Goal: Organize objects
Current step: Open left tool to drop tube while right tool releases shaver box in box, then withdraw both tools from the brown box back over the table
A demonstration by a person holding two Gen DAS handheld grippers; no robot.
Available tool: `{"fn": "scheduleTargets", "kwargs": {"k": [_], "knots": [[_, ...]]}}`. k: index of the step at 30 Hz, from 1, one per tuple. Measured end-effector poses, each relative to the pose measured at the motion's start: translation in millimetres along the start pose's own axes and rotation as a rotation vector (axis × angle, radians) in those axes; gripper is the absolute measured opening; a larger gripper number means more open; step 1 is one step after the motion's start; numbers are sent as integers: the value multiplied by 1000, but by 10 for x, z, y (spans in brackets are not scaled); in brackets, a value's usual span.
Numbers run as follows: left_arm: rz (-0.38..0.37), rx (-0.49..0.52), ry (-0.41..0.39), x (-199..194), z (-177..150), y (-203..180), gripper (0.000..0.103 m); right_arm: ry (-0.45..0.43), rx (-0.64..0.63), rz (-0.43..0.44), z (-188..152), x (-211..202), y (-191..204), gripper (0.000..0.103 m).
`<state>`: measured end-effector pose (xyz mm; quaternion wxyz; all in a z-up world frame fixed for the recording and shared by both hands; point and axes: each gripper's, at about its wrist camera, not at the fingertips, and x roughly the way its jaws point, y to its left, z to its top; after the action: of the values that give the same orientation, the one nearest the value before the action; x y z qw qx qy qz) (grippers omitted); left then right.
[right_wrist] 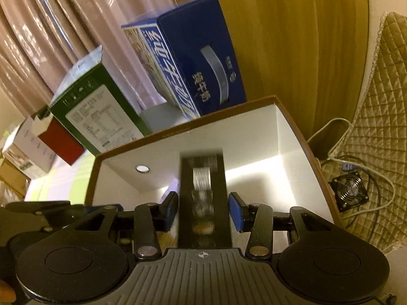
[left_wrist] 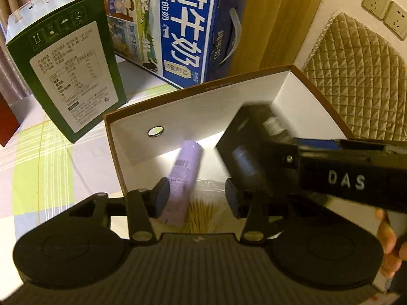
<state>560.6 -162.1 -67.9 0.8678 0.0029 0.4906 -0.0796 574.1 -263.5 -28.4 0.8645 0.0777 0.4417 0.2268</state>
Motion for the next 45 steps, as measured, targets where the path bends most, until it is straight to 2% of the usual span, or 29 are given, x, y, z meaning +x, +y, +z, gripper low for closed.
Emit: {"fn": "scheduleTargets", "kwargs": {"k": [3, 6, 8, 11, 15, 20, 23, 28, 34, 45], "knots": [[-9, 15, -6, -34, -16, -9, 52, -7, -19, 0, 12, -75, 17, 44], [-18, 15, -14, -81, -27, -19, 60, -14, -41, -8, -4, -181, 24, 52], [-29, 12, -19, -121, -41, -21, 62, -18, -50, -6, -33, -257, 10, 58], [-36, 14, -23, -187, -76, -33, 67, -26, -52, -9, -93, -398, -32, 62], [-54, 6, -30, -304, -143, -35, 69, -45, -59, -7, -210, -628, -74, 69], [-79, 2, -50, -513, -239, -67, 77, -61, -76, -17, -370, -882, -83, 87], [-92, 4, -67, -648, -298, -89, 81, -68, -86, -25, -476, -1019, -87, 93], [-111, 0, -90, -878, -427, -130, 84, -84, -94, -34, -638, -1240, -72, 97], [-98, -3, -101, -1127, -631, -186, 86, -104, -80, -39, -825, -1467, -47, 101], [-96, -6, -87, -1445, -1061, -288, 86, -108, -74, -50, -1146, -1749, 105, 101]]}}
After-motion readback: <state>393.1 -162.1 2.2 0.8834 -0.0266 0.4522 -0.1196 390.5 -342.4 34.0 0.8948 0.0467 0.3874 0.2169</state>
